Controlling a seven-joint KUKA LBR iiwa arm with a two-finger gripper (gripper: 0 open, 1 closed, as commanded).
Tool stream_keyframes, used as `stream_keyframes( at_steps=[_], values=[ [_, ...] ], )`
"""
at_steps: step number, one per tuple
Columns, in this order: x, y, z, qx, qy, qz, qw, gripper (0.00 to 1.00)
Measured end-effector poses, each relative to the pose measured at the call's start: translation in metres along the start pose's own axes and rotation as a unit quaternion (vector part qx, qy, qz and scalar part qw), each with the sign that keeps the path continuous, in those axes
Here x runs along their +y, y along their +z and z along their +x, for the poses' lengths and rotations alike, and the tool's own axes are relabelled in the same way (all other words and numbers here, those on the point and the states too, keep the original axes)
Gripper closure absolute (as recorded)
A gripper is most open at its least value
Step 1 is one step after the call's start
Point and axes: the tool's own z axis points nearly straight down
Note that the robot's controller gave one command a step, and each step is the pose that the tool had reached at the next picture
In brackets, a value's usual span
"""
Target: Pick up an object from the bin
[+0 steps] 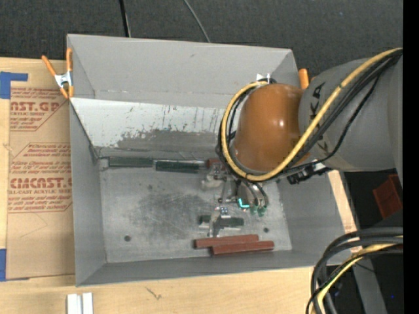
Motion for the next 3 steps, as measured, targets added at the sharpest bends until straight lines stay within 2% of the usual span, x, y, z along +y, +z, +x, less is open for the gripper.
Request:
stream_keyframes(
  at_steps=[1,2,3],
  values=[
    [0.0,-0.003,-0.002,-0.0036,0.0,0.0,1.0,0.0],
    [-0.026,0.087,-0.005,-0.0131,0.029,-0.002,0.9995,1.0],
    [-0.026,0.087,-0.005,-0.0131,0.029,-0.002,0.9995,1.0]
  ],
)
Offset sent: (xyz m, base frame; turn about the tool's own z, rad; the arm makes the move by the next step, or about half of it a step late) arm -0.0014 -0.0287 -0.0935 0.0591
